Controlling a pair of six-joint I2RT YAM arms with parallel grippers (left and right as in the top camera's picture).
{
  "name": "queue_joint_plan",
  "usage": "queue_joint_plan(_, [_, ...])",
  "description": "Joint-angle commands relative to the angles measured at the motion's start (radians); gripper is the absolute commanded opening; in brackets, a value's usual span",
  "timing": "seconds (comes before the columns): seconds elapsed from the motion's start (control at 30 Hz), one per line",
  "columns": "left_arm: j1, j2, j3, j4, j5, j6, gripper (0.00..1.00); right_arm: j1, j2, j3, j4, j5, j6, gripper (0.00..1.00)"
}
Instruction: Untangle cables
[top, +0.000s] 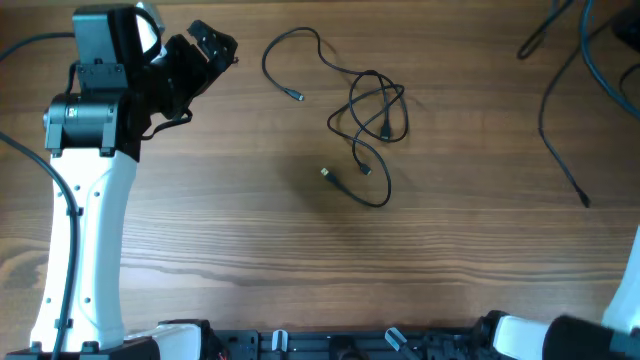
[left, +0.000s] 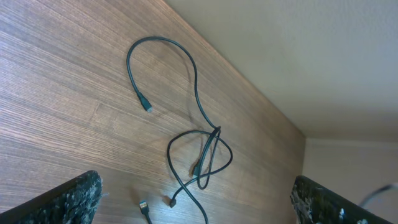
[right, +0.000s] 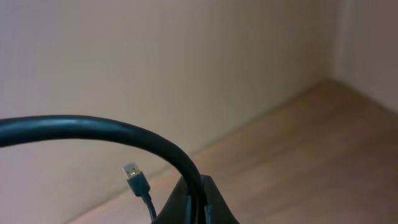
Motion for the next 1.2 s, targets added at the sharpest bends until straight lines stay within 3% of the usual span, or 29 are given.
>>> queue_joint_plan(0.0, [0.006,0.002,0.001,0.002,-0.046,0.009,1.0,-0.027,0.091,0.025,0.0,0.232,-0.085,0.04])
queue_joint_plan(0.17, [0.003,0.011,0.001,0.001,-0.072,0.009,1.0,-0.069,0.222,0.025,0.018,0.443,-0.093,0.04])
queue_joint_plan(0.43, [0.003,0.061,0.001,-0.002,-0.072,0.009,1.0,-0.134,0.41,0.025,0.135,0.516,-0.111,0.04])
queue_joint_plan(0.8, [0.002,0.111,0.001,0.011,-0.072,0.008,1.0,-0.148,0.47,0.024,0.681,0.385,-0.065,0.04])
queue_joint_plan(0.97, [0.002,0.111,0.001,0.01,-0.072,0.008,1.0,-0.148,0.586,0.025,0.897,0.375,-0.047,0.06])
queue_joint_plan(1.0, [0.002,0.111,0.001,0.01,-0.072,0.008,1.0,-0.148,0.617,0.025,0.9,0.367,-0.05,0.32])
queue_joint_plan(1.03, [0.002,0.111,0.001,0.01,-0.072,0.008,1.0,-0.148,0.641,0.025,0.894,0.357,-0.057,0.46])
queue_joint_plan(1.07, [0.002,0.111,0.001,0.01,-0.072,0.008,1.0,-0.148,0.665,0.024,0.874,0.348,-0.058,0.99])
queue_joint_plan(1.17, [0.002,0.111,0.001,0.018,-0.072,0.008,1.0,-0.145,0.681,0.024,0.761,0.347,-0.058,0.99])
